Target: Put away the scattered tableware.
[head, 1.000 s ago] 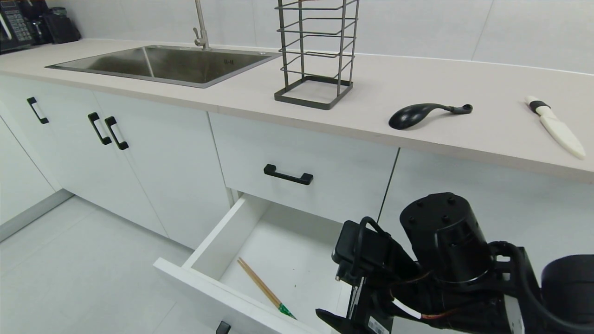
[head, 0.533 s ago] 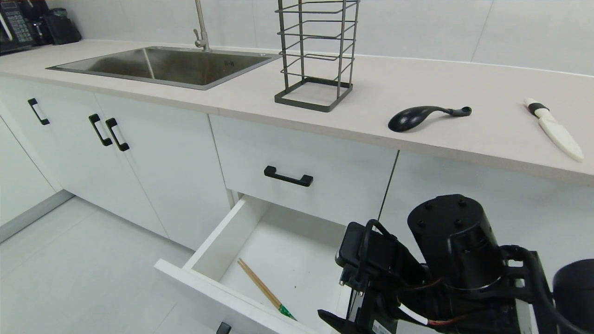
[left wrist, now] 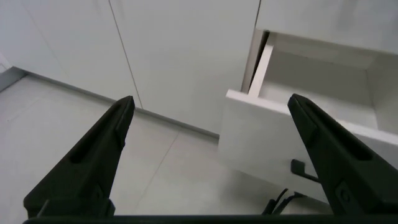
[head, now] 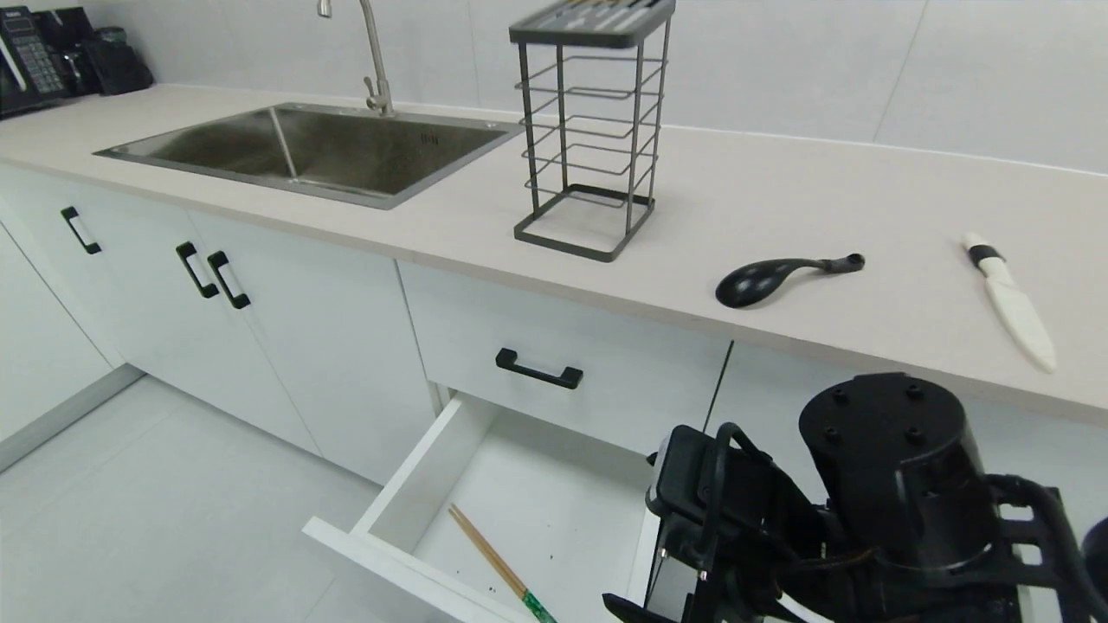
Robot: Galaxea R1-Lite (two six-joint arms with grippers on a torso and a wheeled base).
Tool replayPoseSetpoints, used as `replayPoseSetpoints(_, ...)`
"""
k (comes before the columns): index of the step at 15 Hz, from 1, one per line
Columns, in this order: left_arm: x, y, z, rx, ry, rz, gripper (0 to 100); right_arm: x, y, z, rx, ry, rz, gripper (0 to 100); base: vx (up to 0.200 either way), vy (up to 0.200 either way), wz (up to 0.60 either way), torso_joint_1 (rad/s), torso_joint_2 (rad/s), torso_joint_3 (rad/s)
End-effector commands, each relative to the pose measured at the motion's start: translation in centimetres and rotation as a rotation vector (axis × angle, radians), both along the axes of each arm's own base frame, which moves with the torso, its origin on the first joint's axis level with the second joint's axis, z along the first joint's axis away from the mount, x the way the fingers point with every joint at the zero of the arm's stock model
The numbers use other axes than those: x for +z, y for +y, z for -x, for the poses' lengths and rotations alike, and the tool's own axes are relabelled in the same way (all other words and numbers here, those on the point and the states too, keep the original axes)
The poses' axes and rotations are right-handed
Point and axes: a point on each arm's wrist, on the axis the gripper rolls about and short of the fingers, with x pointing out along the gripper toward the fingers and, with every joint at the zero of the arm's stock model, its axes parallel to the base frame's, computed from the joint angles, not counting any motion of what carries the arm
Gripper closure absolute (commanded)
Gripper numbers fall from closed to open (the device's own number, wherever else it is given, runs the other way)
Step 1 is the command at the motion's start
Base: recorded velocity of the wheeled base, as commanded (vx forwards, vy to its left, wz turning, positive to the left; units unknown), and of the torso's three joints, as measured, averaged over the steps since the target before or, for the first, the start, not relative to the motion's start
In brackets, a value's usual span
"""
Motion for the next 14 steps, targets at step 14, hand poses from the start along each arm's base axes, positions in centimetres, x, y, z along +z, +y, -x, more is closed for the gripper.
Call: replayPoseSetpoints(14, -0.01, 0.0, -0.01, -0.001, 0.002, 0.0, 0, -0.32, -0.25, -0.7, -0.027, 0.009, 0.012, 0, 0.0, 0.0, 0.0, 0.25, -0.5, -0.222)
